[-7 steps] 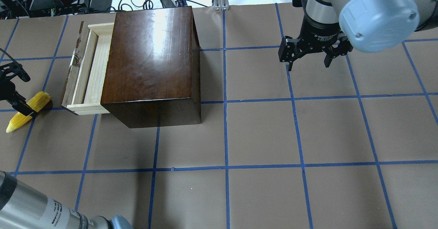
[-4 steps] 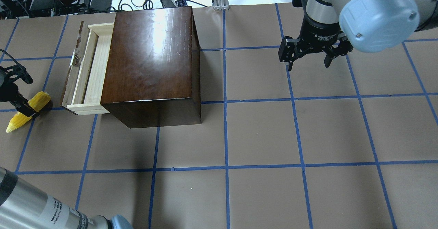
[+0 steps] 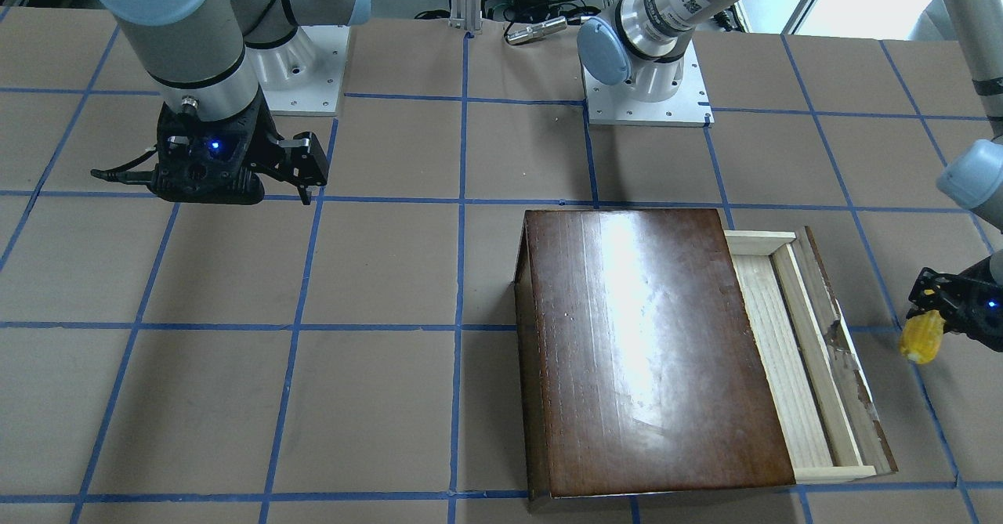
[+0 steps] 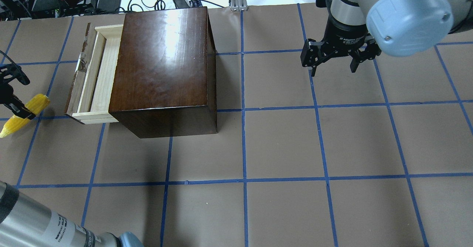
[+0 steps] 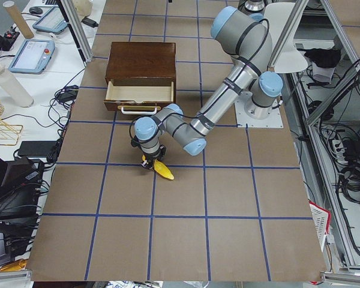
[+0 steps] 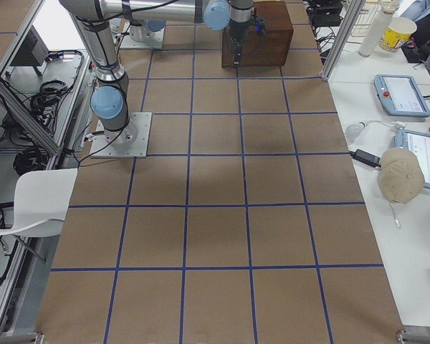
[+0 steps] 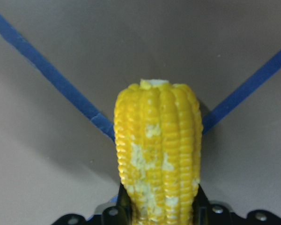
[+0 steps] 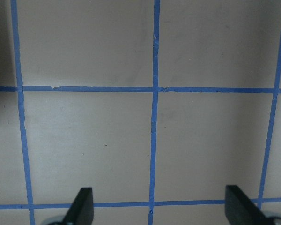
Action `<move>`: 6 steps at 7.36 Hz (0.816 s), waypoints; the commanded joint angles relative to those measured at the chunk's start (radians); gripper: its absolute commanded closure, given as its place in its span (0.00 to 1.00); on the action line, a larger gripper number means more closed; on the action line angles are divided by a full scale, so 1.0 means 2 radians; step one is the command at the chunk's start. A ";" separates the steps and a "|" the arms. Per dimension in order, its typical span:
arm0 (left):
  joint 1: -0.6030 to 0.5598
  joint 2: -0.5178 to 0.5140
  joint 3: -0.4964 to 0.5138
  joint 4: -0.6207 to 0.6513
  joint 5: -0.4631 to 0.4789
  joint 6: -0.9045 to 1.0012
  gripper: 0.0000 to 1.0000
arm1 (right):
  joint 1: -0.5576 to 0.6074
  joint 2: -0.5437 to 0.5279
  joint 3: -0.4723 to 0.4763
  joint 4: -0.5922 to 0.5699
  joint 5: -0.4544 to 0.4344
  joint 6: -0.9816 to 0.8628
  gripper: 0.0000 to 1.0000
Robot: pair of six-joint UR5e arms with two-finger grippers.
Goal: Open drawer and put corn inside
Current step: 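Close the left gripper on the yellow corn cob, then lift the corn and carry it with the left gripper over the drawer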
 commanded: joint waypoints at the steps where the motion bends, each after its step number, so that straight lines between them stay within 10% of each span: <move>1: -0.010 0.015 0.048 -0.056 -0.001 -0.045 1.00 | 0.000 0.000 0.000 0.000 0.000 0.000 0.00; 6: -0.115 0.069 0.204 -0.286 -0.009 -0.309 1.00 | 0.000 0.001 0.000 0.001 0.002 0.000 0.00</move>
